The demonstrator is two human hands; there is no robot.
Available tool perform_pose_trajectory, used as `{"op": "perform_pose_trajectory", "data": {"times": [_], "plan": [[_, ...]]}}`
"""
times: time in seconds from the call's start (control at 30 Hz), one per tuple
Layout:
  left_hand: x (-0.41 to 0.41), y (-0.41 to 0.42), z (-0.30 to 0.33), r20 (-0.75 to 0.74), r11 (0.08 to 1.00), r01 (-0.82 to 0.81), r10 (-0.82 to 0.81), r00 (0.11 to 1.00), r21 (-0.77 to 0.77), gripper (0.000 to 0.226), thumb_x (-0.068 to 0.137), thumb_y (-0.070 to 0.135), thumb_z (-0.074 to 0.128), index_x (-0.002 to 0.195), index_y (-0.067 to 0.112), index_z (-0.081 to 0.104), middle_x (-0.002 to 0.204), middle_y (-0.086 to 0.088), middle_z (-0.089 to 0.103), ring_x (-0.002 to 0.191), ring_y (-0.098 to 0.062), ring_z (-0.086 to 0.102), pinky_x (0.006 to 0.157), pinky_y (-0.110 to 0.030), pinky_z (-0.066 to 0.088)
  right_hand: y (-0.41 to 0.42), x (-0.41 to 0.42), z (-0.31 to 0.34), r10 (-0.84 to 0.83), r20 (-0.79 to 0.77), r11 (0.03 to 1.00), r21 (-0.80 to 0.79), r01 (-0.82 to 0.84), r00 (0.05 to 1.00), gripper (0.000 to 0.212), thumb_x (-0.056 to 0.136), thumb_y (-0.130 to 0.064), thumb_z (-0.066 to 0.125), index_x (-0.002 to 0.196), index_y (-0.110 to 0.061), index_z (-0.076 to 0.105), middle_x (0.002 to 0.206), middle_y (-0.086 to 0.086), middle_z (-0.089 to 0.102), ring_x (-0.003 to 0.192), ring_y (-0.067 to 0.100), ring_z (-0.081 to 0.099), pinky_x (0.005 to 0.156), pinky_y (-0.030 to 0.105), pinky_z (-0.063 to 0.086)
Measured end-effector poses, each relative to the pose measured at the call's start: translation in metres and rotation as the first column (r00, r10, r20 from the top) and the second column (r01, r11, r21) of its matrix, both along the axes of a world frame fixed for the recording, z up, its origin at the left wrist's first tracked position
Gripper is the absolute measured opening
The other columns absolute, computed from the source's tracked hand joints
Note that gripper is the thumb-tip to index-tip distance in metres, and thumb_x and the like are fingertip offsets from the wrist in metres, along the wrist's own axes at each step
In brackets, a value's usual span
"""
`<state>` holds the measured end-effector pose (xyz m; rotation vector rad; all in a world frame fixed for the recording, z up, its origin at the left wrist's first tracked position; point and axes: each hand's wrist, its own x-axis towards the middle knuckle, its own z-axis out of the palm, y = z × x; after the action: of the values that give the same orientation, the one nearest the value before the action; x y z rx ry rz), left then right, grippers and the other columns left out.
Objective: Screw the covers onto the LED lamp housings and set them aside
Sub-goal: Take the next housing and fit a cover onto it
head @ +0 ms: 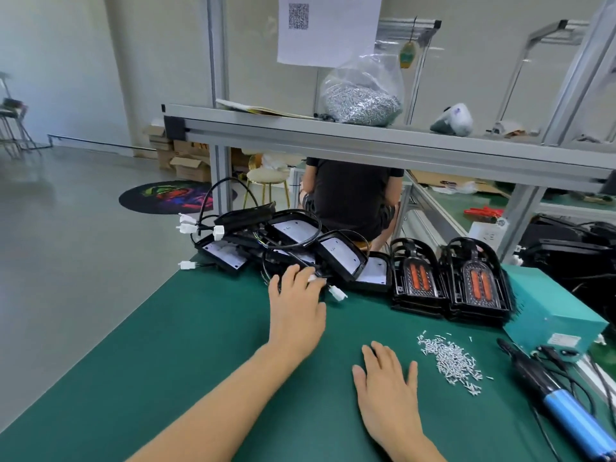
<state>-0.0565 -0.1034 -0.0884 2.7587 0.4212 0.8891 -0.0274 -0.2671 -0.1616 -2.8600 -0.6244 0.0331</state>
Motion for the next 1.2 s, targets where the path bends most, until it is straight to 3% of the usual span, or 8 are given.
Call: {"op": "perform_pose_trajectory", "data": {"times": [0.13,0.33,0.47,0.63,1.0,1.07,1.13,1.2], "plan": [[0.014,0.049,0.045,0.07,0.981,-0.154,0.147,0.987,0.114,0.048,0.09,0.022,0.052,0.137,0.023,0.042,0.15,0.003,0.03,0.142,-0.021,0.013,0.114,-0.045,0.002,0.01,0.007,0.021,-0.003,-0.038,0.999,-0.046,0.001,0.999,0.052,0.104,-0.047,0.02,0.152,-0.028,0.023,0.158,-0.007,0.022,0.146,0.012,0.016,0.115,0.059,-0.006],[0.024,0.112,0.067,-0.055,0.934,-0.287,0.304,0.951,0.212,0.059,0.09,0.021,0.054,0.144,0.018,0.029,0.152,-0.001,0.027,0.142,-0.025,0.014,0.115,-0.048,0.01,0.062,0.024,0.085,0.111,-0.057,0.983,0.151,-0.102,0.992,0.045,0.103,-0.04,0.027,0.143,-0.024,0.039,0.144,-0.003,0.044,0.136,0.019,0.036,0.114,0.061,-0.003],[0.031,0.139,0.066,-0.121,0.919,-0.315,0.35,0.929,0.237,0.062,0.088,0.018,0.057,0.143,0.014,0.028,0.149,-0.004,0.033,0.14,-0.026,0.021,0.115,-0.05,0.012,0.102,0.029,0.12,0.197,-0.05,0.945,0.277,-0.175,0.979,0.023,0.099,-0.034,0.033,0.102,-0.018,0.051,0.113,0.002,0.056,0.118,0.027,0.05,0.113,0.06,0.011],[0.041,0.162,0.072,-0.193,0.917,-0.31,0.362,0.912,0.252,0.051,0.089,0.016,0.055,0.137,0.016,0.037,0.135,-0.005,0.051,0.128,-0.026,0.042,0.109,-0.045,0.023,0.141,0.034,0.147,0.287,-0.114,0.871,0.444,-0.21,0.951,0.049,0.102,-0.038,0.037,0.143,-0.011,0.04,0.143,0.012,0.048,0.128,0.031,0.045,0.11,0.044,0.031],[0.043,0.181,0.081,-0.044,0.923,-0.194,0.221,0.974,0.332,0.026,0.091,0.008,0.048,0.106,0.018,0.066,0.106,-0.002,0.058,0.101,-0.024,0.054,0.086,-0.032,0.029,0.19,0.045,0.167,0.313,-0.371,0.736,0.677,0.024,0.874,0.069,0.102,-0.049,0.035,0.154,-0.008,0.018,0.159,0.01,0.027,0.135,0.029,0.036,0.104,0.039,0.032],[0.033,0.174,0.079,0.043,0.934,-0.156,0.15,0.988,0.323,0.024,0.088,0.003,0.052,0.102,0.013,0.069,0.101,-0.005,0.06,0.095,-0.027,0.055,0.085,-0.034,0.032,0.192,0.048,0.168,0.312,-0.464,0.679,0.72,0.147,0.829,0.072,0.101,-0.054,0.035,0.155,-0.011,0.018,0.151,0.011,0.038,0.132,0.028,0.043,0.103,0.041,0.036],[0.021,0.163,0.078,0.149,0.928,-0.114,0.064,0.987,0.355,0.019,0.076,-0.005,0.066,0.09,0.006,0.071,0.088,-0.01,0.063,0.081,-0.029,0.059,0.076,-0.038,0.042,0.19,0.049,0.172,0.315,-0.538,0.608,0.747,0.269,0.782,0.072,0.099,-0.057,0.038,0.153,-0.012,0.026,0.121,0.01,0.055,0.1,0.022,0.055,0.084,0.037,0.045],[0.011,0.151,0.078,0.244,0.9,-0.082,-0.028,0.969,0.428,0.022,0.062,-0.008,0.076,0.078,0.006,0.07,0.076,-0.009,0.063,0.067,-0.028,0.059,0.065,-0.037,0.045,0.186,0.053,0.173,0.364,-0.58,0.493,0.784,0.378,0.729,0.07,0.097,-0.056,0.044,0.149,-0.012,0.032,0.123,0.009,0.054,0.098,0.02,0.051,0.088,0.035,0.045]]}}
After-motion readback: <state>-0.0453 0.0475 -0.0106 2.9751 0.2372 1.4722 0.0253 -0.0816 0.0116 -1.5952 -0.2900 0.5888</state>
